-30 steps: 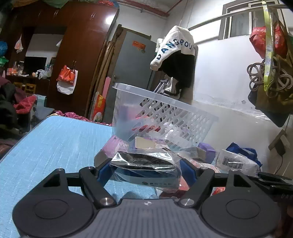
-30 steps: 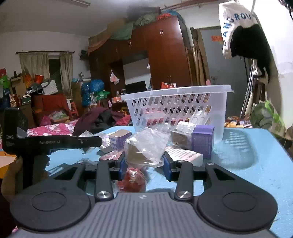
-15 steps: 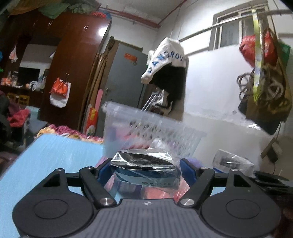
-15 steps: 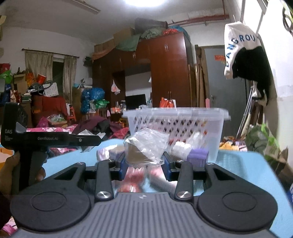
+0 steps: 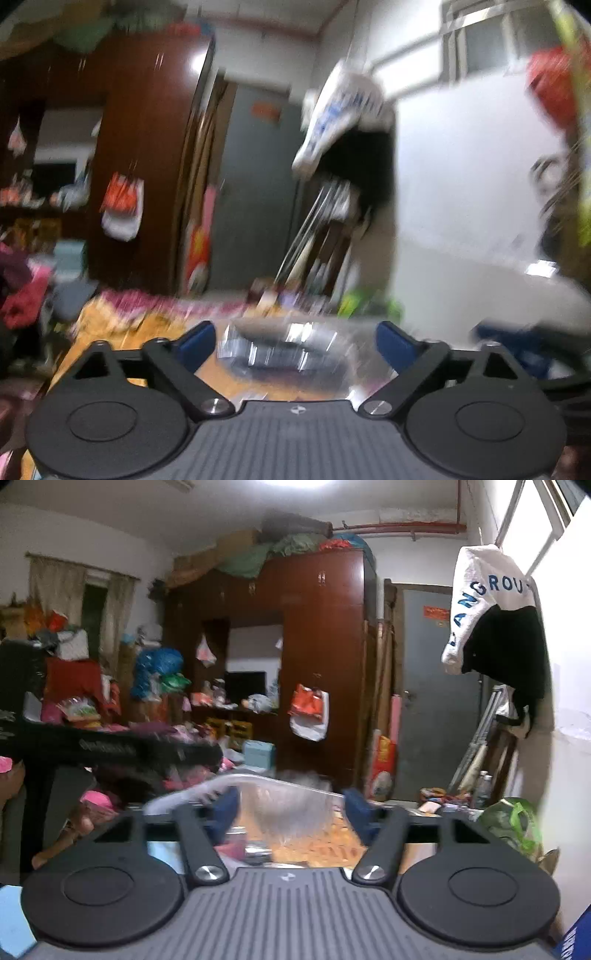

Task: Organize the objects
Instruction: 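Carry both items into the white basket and open both tools, then grasp the dark blue wrapped box with the left tool while the right grasps the red ball in plastic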

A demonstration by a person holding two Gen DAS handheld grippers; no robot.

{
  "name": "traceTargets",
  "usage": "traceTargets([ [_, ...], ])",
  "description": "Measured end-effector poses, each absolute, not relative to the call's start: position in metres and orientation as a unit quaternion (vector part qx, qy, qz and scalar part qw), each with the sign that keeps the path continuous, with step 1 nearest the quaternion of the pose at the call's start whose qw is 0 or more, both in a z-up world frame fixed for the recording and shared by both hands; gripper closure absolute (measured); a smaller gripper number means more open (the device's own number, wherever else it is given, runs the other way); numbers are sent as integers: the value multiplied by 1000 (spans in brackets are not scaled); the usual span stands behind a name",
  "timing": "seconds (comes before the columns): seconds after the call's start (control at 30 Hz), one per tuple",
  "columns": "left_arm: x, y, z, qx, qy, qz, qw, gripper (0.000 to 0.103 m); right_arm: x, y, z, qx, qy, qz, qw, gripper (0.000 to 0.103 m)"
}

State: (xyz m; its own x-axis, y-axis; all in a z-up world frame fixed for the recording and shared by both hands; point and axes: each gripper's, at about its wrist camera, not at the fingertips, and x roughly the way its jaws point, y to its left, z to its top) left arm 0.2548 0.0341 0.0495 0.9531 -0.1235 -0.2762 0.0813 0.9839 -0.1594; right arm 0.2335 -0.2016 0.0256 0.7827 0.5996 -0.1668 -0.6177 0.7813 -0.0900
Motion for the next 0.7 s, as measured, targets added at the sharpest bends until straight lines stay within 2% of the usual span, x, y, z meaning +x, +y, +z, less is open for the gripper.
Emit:
traceTargets([
  [0.07, 256, 36, 39, -78, 162, -54, 982, 7, 233, -200, 19, -87, 80, 312, 943, 23],
  [0.1, 248, 38, 36, -82, 157, -60, 982, 6, 227, -204, 15, -85, 79, 308, 944, 18],
  [0.13, 236, 40, 34, -87, 150, -68, 982, 4, 217, -213, 10, -75, 74, 306, 946, 6],
  [0.17, 219, 42, 30, -92, 142, -80, 982, 0, 205, -223, 4, -64, 72, 306, 947, 0],
  [0.37, 98, 36, -34, -104, 126, -123, 979, 0, 124, -267, -64, -1, 124, 353, 927, 0],
  [0.47, 71, 18, -63, -83, 138, -90, 983, 0, 93, -266, -92, 2, 133, 365, 922, 1],
  [0.5, 64, 15, -65, -69, 136, -89, 984, 0, 87, -263, -97, -5, 135, 375, 917, 8],
  [0.53, 59, 11, -67, -55, 136, -86, 985, 0, 84, -259, -101, -17, 140, 382, 914, 22],
  [0.6, 59, 6, -68, -44, 139, -79, 986, 0, 87, -252, -106, -31, 155, 382, 911, 33],
  [0.67, 64, 4, -73, -46, 148, -91, 984, 0, 94, -251, -112, -19, 165, 390, 906, 34],
  [0.7, 67, 2, -75, -46, 154, -94, 982, 0, 97, -251, -114, -16, 168, 395, 903, 43],
])
